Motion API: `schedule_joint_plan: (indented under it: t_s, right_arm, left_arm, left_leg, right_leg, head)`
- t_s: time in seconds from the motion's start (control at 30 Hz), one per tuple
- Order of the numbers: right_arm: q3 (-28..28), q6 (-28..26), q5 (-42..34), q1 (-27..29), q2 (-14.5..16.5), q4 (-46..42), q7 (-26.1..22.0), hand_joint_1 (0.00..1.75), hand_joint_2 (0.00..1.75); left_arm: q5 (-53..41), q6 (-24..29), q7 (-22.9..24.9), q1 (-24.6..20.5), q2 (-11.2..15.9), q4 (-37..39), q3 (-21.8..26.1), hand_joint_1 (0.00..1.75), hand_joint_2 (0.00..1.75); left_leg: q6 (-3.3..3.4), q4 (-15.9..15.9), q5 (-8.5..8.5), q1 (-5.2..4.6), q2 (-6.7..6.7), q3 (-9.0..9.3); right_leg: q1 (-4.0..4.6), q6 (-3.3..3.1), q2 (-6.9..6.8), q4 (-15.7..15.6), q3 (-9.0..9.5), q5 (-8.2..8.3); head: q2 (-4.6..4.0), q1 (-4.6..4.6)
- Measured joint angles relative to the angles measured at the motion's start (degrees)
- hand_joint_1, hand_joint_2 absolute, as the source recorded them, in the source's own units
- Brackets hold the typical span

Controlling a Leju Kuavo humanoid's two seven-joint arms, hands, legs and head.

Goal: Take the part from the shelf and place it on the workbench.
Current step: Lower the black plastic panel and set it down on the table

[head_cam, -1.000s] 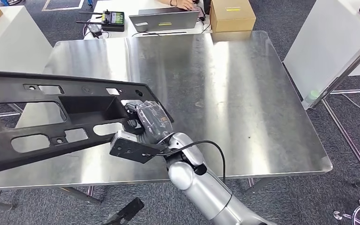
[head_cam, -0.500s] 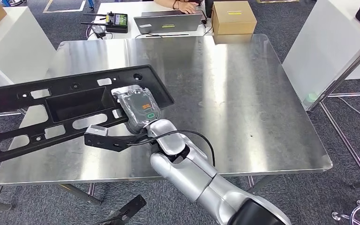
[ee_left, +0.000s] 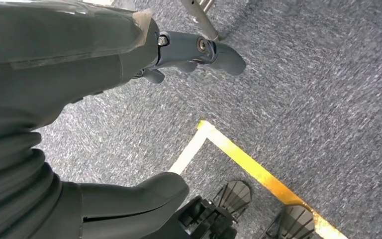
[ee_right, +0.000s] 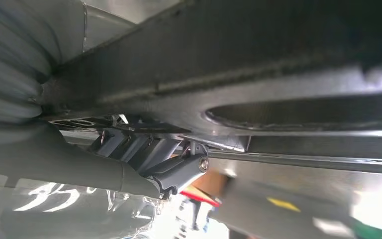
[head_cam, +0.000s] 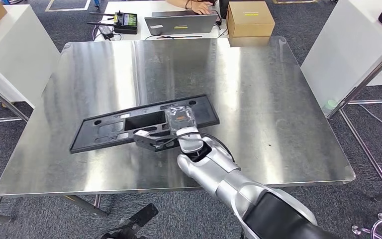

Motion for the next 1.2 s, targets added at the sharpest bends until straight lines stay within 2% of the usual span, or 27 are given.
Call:
schedule_joint_plan:
  t_s: [0.17,0.43,0.57,0.93,1.07,1.2]
  right_arm:
    - [-2.23,1.74,-0.96,-0.06,-3.24,2.09,3.13,1.75,1.75]
    - [-4.26,2.68,-1.40,-0.01,-5.73,3.47,5.97,1.75,1.75]
    - [-4.92,3.83,-1.30,0.22,-6.39,3.86,6.98,0.00,0.00]
    - [-5.88,4.17,-0.82,0.49,-6.98,3.99,7.50,0.00,0.00]
    - [-6.02,4.20,-0.53,0.53,-7.00,4.00,7.59,0.00,0.00]
    - [-6.27,3.36,0.25,0.52,-6.83,3.97,7.49,0.00,0.00]
  left_arm:
    - [-0.11,-0.05,0.12,0.01,-0.21,-0.37,-0.41,0.00,1.75]
    - [-0.11,0.09,0.33,0.00,-0.07,-0.48,-0.78,0.00,1.75]
    - [-0.15,0.93,0.34,0.00,0.93,-0.48,-0.74,0.00,1.75]
    - [-0.74,1.84,0.75,0.01,2.31,-0.52,-0.64,0.00,1.75]
    - [-0.73,2.35,1.14,0.02,2.48,-0.72,-0.61,0.00,0.00]
    - [-0.72,2.37,1.17,0.13,2.64,-0.79,-0.61,0.00,0.00]
  left_leg:
    - [0.06,0.01,-0.04,-0.09,0.02,0.00]
    - [0.07,0.01,-0.04,-0.09,0.05,0.02]
    - [0.07,0.01,-0.04,-0.08,0.07,0.06]
    - [0.07,0.01,-0.04,-0.10,0.07,0.17]
    - [0.07,0.01,-0.04,-0.11,0.07,0.17]
    - [0.07,0.01,-0.04,-0.10,0.07,0.19]
  right_leg:
    - [-0.09,0.01,0.02,-0.01,0.00,0.00]
    - [-0.09,0.01,0.03,-0.02,0.01,0.00]
    - [-0.08,0.01,0.06,-0.02,0.03,0.00]
    - [-0.08,0.01,0.05,-0.02,0.18,0.00]
    - [-0.09,0.01,0.05,-0.02,0.20,0.00]
    - [-0.09,0.01,0.04,-0.01,0.24,0.00]
  head:
    - [0.00,0.01]
    - [0.00,0.01]
    - [0.00,0.00]
    - [0.00,0.01]
    - [0.00,0.01]
    - [0.00,0.01]
